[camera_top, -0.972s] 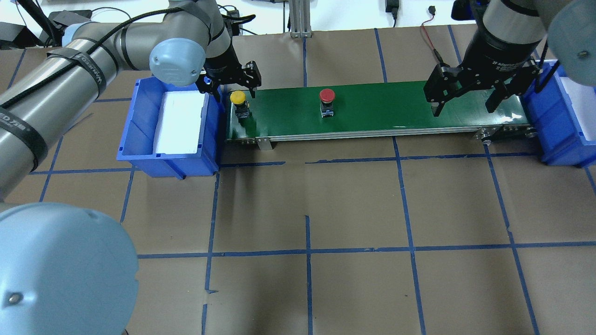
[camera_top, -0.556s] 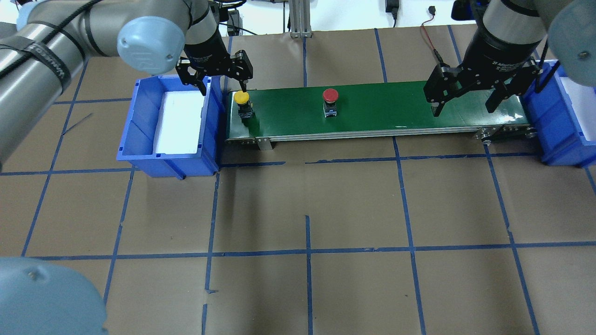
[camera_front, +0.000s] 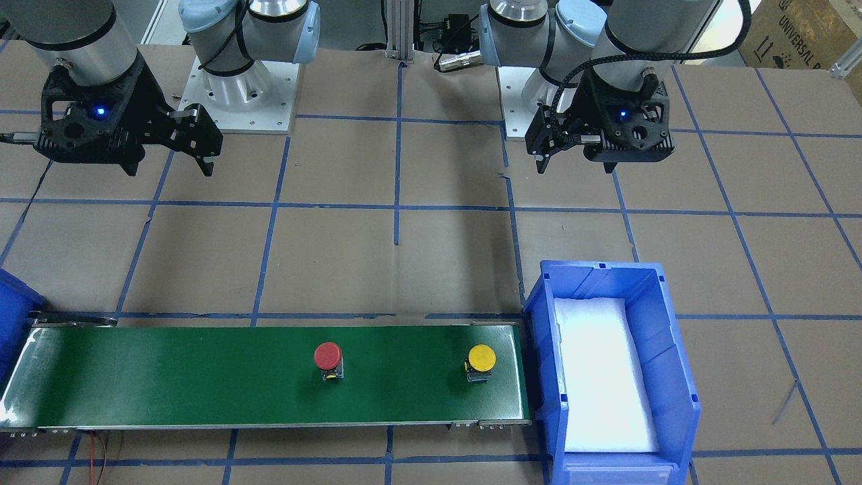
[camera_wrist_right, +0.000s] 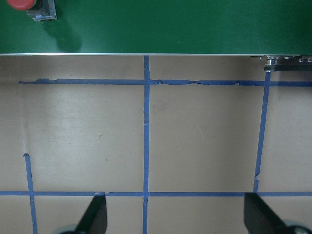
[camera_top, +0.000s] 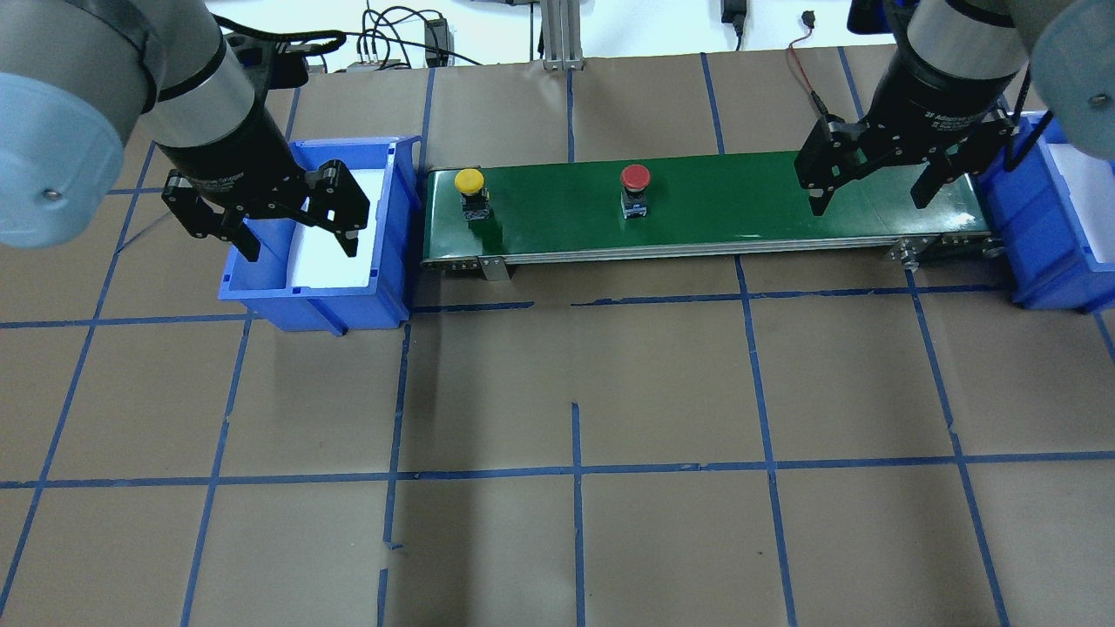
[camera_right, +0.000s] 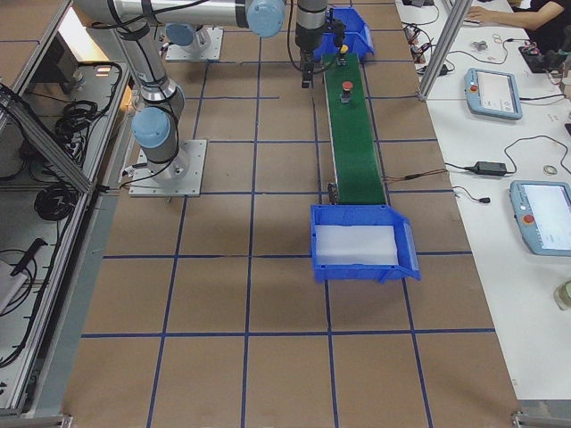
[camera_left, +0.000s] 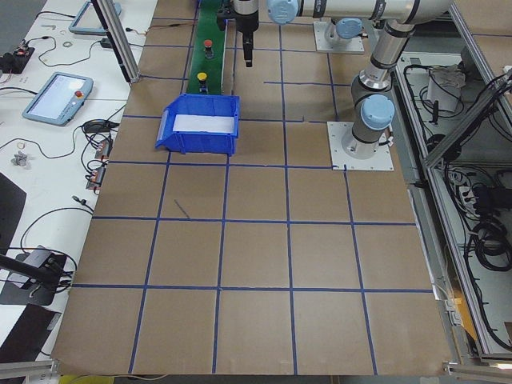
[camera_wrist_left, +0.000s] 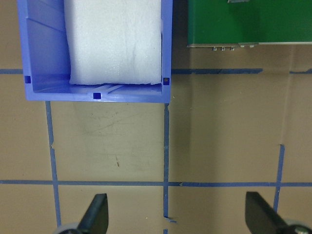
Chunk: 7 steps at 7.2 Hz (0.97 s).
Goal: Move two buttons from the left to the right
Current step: 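Release the yellow button on the belt and withdraw the left gripper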
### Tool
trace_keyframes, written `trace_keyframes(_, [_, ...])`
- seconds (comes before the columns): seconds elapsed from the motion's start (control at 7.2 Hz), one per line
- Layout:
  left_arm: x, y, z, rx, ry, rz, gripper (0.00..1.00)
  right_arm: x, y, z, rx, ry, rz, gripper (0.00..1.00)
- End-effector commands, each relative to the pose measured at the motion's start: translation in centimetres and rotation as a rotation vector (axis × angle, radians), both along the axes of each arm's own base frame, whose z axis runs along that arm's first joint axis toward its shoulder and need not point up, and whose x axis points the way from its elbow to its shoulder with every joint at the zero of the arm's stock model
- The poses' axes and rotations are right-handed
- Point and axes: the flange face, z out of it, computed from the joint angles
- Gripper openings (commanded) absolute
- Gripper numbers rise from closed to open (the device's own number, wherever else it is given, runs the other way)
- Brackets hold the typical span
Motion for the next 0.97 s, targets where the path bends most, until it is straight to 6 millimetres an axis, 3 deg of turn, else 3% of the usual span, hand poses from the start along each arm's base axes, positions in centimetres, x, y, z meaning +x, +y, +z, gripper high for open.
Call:
trace_keyframes(0.0, [-0.84,0.34,0.62,-0.024,0.013,-0.005,1.00,-0.10,-0.05,-0.43,0.010,-0.005,-0.005,1.00])
trace_keyframes(0.42, [-1.11,1.03,0.26,-0.007,-0.001,-0.025,1.00,-0.11,0.10,-0.69,0.018,-0.004,-0.008,1.00])
trace_keyframes(0.83, [-1.18,1.16,1.18,-0.023,-0.001,-0.021,1.00,0.05,-0.40,-1.40,0.029,-0.017,-0.009,1.00])
